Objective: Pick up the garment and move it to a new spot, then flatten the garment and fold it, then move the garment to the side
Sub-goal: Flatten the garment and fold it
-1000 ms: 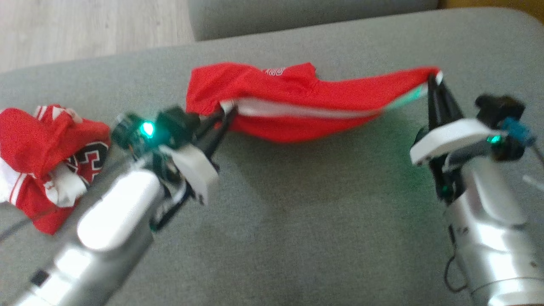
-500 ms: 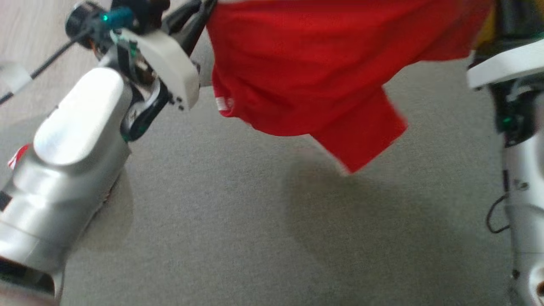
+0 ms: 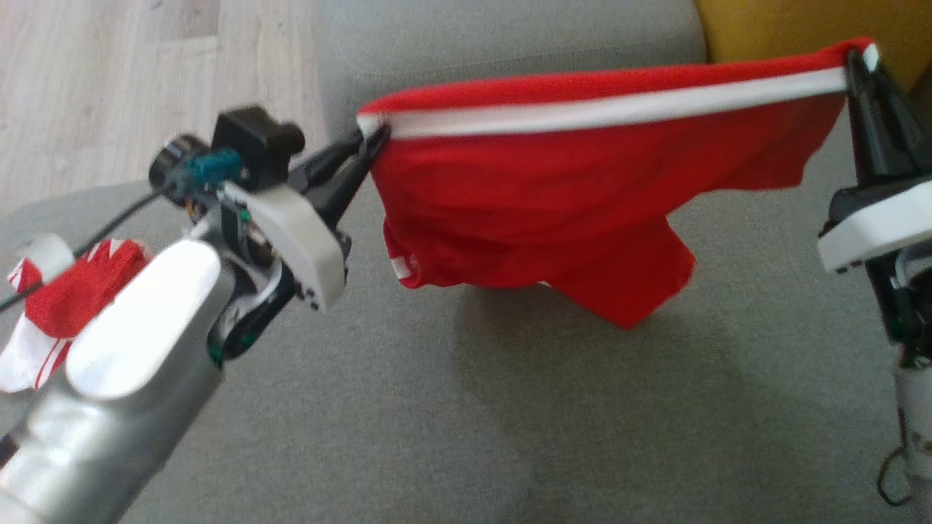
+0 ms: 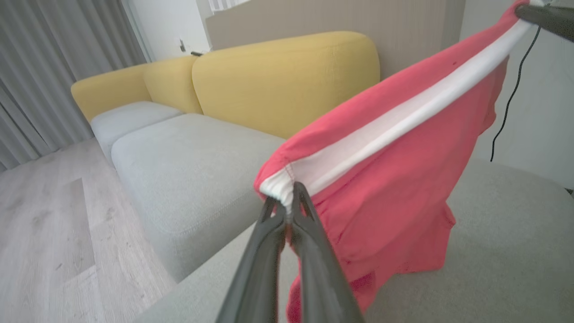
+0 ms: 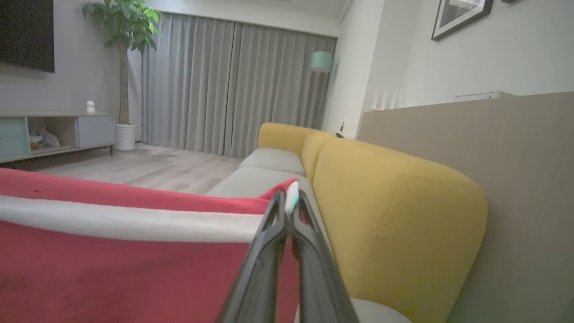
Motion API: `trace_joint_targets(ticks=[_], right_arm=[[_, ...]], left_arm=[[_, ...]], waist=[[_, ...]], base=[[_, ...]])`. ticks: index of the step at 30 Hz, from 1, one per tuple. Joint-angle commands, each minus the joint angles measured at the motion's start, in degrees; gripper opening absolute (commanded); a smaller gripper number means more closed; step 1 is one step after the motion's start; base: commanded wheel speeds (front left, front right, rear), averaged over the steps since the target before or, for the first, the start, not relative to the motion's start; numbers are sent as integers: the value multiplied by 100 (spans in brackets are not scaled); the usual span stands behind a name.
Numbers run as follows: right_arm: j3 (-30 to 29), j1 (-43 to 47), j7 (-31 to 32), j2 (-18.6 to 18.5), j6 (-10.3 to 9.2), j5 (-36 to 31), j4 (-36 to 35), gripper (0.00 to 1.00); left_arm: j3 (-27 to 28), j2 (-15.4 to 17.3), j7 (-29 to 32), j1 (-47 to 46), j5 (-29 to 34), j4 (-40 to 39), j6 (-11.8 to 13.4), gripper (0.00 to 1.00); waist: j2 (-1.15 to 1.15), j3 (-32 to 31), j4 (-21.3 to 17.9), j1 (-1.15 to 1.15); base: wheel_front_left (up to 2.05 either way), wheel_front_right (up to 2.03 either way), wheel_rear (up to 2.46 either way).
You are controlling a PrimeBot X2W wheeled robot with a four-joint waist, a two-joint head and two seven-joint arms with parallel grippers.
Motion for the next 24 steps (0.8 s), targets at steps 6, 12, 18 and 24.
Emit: trace_joint_targets(ticks=[6,12,18,24], right_arm=[[104,-125,395,-366,-4,123,-641,0],[762,-1263,451,-854,-4,23,-60,0],[1332,-3366,-114,-820,-4,57,1596,0],[1391,-4850,-1032,-571,-4,-243,2924,0]], left_arm=[[337,558,275,-213,-25,-765,262,0],[476,525,431,-1054,111,-259,224,0],[602,171,-22,-2665,669,1061,177,0],[696,-192,-878,-3851,1134,2102,299,0]], waist=[[0,501,4,0],[0,1309,-78,0],[0,2094,-130,0],[0,2452,-109,0]], base=[[0,0,0],[0,0,0],[0,0,0],[0,0,0]])
